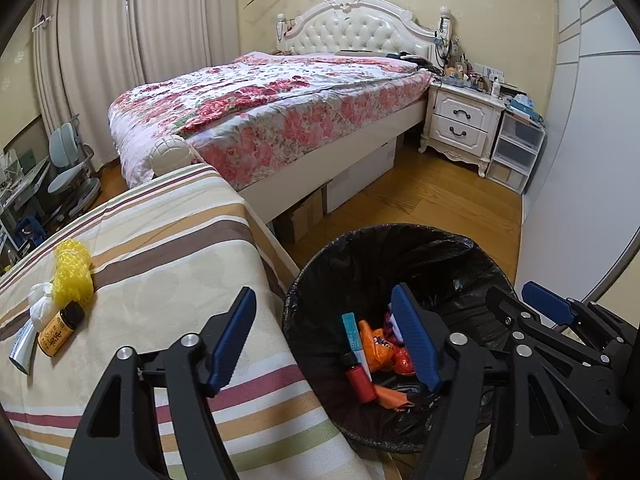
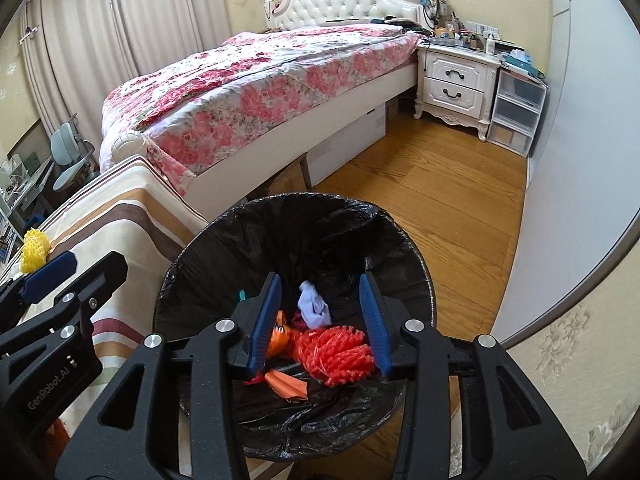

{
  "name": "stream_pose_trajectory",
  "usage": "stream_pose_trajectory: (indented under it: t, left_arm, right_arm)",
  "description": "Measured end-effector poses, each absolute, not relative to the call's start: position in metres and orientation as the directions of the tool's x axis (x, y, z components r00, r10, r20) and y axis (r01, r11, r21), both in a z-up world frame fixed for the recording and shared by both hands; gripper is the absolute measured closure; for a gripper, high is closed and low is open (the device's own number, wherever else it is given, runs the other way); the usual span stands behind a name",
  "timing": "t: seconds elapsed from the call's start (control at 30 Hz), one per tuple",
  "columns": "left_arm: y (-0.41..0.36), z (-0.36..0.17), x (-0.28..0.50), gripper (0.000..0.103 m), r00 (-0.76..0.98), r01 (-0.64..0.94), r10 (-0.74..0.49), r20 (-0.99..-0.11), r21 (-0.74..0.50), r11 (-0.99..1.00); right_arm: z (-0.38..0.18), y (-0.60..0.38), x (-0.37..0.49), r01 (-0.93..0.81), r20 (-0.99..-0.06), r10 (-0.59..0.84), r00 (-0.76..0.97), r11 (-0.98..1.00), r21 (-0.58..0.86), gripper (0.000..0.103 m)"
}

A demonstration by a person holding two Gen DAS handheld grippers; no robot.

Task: Collect trash
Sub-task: 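Carry the red can and lavender cloth over the bin and open both tools, then move both tools back toward the remaining items on the bedspread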

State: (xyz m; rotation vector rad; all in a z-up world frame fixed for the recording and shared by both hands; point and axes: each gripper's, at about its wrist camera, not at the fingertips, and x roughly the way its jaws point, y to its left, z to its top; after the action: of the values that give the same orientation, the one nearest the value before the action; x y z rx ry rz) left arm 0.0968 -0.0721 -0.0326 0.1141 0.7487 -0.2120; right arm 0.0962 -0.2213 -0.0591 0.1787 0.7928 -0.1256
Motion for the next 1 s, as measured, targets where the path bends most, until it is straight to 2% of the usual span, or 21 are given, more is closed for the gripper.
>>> stream_pose_trajectory:
  t: [0.17,0.33,1.0]
  left_arm:
    - [-0.062,-0.032,0.094,0.034,0.708,0.214,-0.143,-0.692,0.016,0.977]
    - [-0.040,-0.030,0.087,0.034,0.708,0.181,-0.122,-0.696,0.011,0.983]
    - [0.108,-0.030,0.058,0.034,0.708,-0.110,0.102,-0.699,0.034,0.993]
  right_arm:
    - [-0.058,-0.219,0.093,0.179,-0.716,-0.045,0.697,0.977,0.113,0.052]
    - [-0.054,-0.206,0.090,0.157,-0.713,-0.032,0.700,0.982,0.110,0.049]
    - [-0.051,-0.060,0.088,-0.140,-0.736,0.157,0.658,0.986,0.085,0.046]
